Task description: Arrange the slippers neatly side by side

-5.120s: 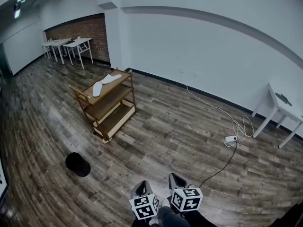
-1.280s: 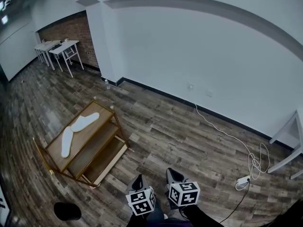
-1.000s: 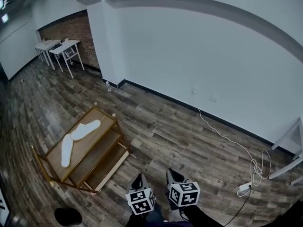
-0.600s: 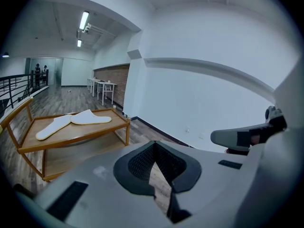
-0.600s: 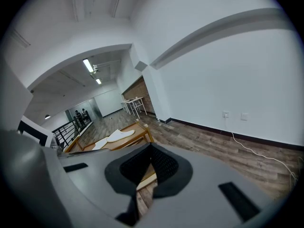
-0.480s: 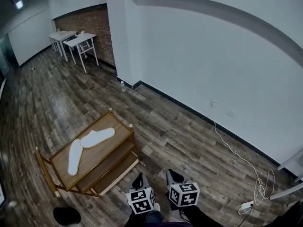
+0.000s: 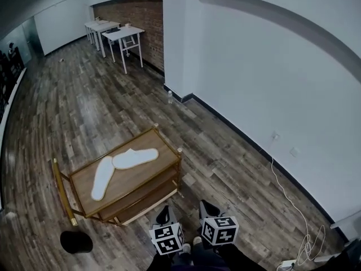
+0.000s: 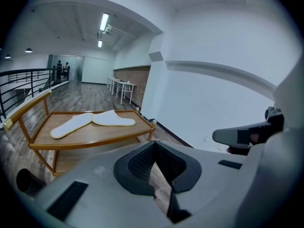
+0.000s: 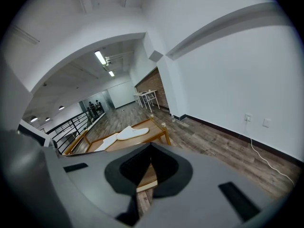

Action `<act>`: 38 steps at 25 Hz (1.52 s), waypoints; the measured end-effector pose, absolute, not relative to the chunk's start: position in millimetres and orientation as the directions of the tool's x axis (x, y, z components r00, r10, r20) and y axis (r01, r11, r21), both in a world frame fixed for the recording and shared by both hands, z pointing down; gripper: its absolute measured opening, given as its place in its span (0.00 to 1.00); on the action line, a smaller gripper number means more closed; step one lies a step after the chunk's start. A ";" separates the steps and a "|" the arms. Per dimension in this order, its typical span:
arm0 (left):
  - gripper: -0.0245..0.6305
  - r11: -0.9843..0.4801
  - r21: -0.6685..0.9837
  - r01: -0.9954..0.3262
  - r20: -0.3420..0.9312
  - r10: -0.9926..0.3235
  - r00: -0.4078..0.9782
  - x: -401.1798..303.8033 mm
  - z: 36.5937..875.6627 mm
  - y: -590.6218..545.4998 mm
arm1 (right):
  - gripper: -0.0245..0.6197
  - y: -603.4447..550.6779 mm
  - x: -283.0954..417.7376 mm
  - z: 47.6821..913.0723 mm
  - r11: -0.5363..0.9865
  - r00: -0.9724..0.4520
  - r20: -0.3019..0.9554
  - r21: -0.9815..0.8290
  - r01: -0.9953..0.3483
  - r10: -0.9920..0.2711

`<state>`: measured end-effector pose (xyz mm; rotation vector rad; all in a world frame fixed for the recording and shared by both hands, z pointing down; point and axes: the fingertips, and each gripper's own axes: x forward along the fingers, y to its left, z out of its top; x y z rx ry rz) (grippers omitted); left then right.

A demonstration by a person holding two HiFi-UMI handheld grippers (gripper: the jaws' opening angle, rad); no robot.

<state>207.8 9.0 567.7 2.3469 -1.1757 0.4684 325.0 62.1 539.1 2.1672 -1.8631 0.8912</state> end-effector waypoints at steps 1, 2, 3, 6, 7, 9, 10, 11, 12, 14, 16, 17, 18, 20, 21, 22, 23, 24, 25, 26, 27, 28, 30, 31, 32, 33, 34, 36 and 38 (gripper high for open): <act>0.04 -0.500 0.259 -0.826 0.495 -0.666 0.558 201.8 567.9 4.1 | 0.04 54.0 321.5 537.8 -0.198 0.036 0.520 -0.259 -0.945 -0.853; 0.04 -0.478 0.261 -0.839 0.496 -0.679 0.541 196.2 567.8 -0.5 | 0.03 45.9 318.0 536.3 -0.175 0.017 0.520 -0.257 -0.950 -0.854; 0.04 -0.456 0.262 -0.850 0.497 -0.691 0.524 190.3 567.7 -4.8 | 0.03 37.8 314.0 535.2 -0.151 -0.004 0.521 -0.255 -0.955 -0.853; 0.04 -0.382 0.263 -0.886 0.500 -0.731 0.464 165.7 569.6 -20.3 | 0.03 10.8 293.8 535.4 -0.072 -0.071 0.521 -0.249 -0.966 -0.850; 0.04 -0.353 0.263 -0.898 0.500 -0.746 0.440 156.5 570.4 -26.3 | 0.03 0.7 285.9 536.0 -0.041 -0.097 0.521 -0.247 -0.968 -0.848; 0.04 -0.291 0.262 -0.920 0.500 -0.774 0.388 141.3 570.3 -37.4 | 0.03 -19.4 273.1 536.1 0.023 -0.152 0.520 -0.246 -0.969 -0.841; 0.04 -0.261 0.261 -0.929 0.499 -0.788 0.362 135.4 569.0 -42.2 | 0.03 -28.7 267.8 534.9 0.055 -0.180 0.518 -0.248 -0.967 -0.836; 0.04 -0.233 0.260 -0.937 0.497 -0.800 0.336 130.1 566.9 -46.2 | 0.03 -37.3 262.5 533.1 0.088 -0.209 0.516 -0.249 -0.965 -0.831; 0.04 -0.205 0.258 -0.944 0.496 -0.811 0.312 125.1 564.7 -49.4 | 0.03 -44.8 257.1 531.6 0.119 -0.236 0.515 -0.250 -0.961 -0.824; 0.04 -0.149 0.255 -0.955 0.494 -0.829 0.262 114.7 562.0 -54.5 | 0.04 -58.0 245.9 530.5 0.178 -0.288 0.515 -0.253 -0.951 -0.807; 0.04 -0.091 0.252 -0.964 0.493 -0.844 0.209 103.3 561.5 -58.5 | 0.04 -70.0 233.6 531.6 0.236 -0.340 0.515 -0.258 -0.937 -0.787; 0.04 -0.062 0.249 -0.966 0.495 -0.850 0.182 97.5 562.0 -59.6 | 0.04 -75.3 227.6 532.5 0.264 -0.364 0.516 -0.259 -0.929 -0.776; 0.04 -0.033 0.247 -0.969 0.497 -0.854 0.156 91.9 562.9 -59.9 | 0.03 -79.9 222.0 533.4 0.290 -0.387 0.516 -0.261 -0.921 -0.764; 0.04 0.023 0.243 -0.970 0.505 -0.856 0.106 82.0 565.1 -58.4 | 0.04 -86.4 212.4 535.2 0.337 -0.428 0.518 -0.265 -0.903 -0.741; 0.04 0.047 0.241 -0.969 0.509 -0.857 0.085 78.5 566.1 -57.4 | 0.03 -88.6 208.8 535.9 0.357 -0.446 0.518 -0.267 -0.895 -0.730; 0.04 0.066 0.239 -0.969 0.512 -0.857 0.068 76.3 566.9 -56.5 | 0.04 -90.3 206.4 536.6 0.374 -0.460 0.518 -0.268 -0.888 -0.722; 0.04 0.081 0.238 -0.968 0.513 -0.856 0.055 74.9 567.7 -56.1 | 0.04 -91.9 204.9 537.3 0.386 -0.471 0.517 -0.269 -0.882 -0.715; 0.04 0.094 0.237 -0.967 0.514 -0.856 0.043 73.8 568.3 -56.2 | 0.03 -94.0 203.9 538.1 0.395 -0.479 0.517 -0.272 -0.878 -0.709; 0.04 0.106 0.237 -0.966 0.515 -0.857 0.032 72.6 568.3 -57.0 | 0.04 -96.3 202.9 538.8 0.402 -0.487 0.516 -0.275 -0.873 -0.704; 0.04 0.117 0.236 -0.965 0.514 -0.857 0.022 71.3 567.7 -58.1 | 0.03 -98.5 201.9 539.3 0.408 -0.494 0.516 -0.278 -0.869 -0.700; 0.04 0.126 0.235 -0.964 0.513 -0.858 0.013 69.8 566.8 -59.1 | 0.03 -100.4 200.8 539.8 0.414 -0.500 0.517 -0.281 -0.866 -0.695; 0.04 0.134 0.232 -0.963 0.513 -0.859 0.004 68.1 566.0 -60.0 | 0.04 -101.8 199.8 540.3 0.419 -0.505 0.518 -0.282 -0.863 -0.690; 0.04 0.149 0.229 -0.962 0.512 -0.859 -0.012 63.5 564.7 -61.4 | 0.04 -104.2 197.2 541.1 0.427 -0.513 0.519 -0.286 -0.858 -0.683; 0.04 0.157 0.229 -0.961 0.510 -0.860 -0.019 61.2 563.9 -62.3 | 0.04 -105.6 195.8 541.1 0.431 -0.517 0.519 -0.287 -0.856 -0.681; 0.04 0.163 0.230 -0.959 0.508 -0.861 -0.025 59.1 562.9 -63.8 | 0.04 -107.3 194.4 541.0 0.434 -0.520 0.517 -0.288 -0.854 -0.680; 0.04 0.168 0.231 -0.958 0.505 -0.863 -0.029 57.3 561.8 -66.1 | 0.03 -109.5 192.9 540.9 0.437 -0.522 0.516 -0.288 -0.852 -0.679; 0.04 0.170 0.233 -0.958 0.502 -0.864 -0.032 55.5 561.0 -69.1 | 0.04 -112.1 191.2 541.2 0.440 -0.525 0.515 -0.288 -0.851 -0.678; 0.04 0.171 0.233 -0.957 0.499 -0.866 -0.033 52.0 561.0 -76.6 | 0.03 -118.4 187.8 543.1 0.441 -0.526 0.517 -0.288 -0.850 -0.676; 0.04 0.164 0.233 -0.959 0.497 -0.867 -0.027 48.5 562.4 -86.6 | 0.04 -127.6 184.2 545.1 0.437 -0.521 0.518 -0.287 -0.853 -0.678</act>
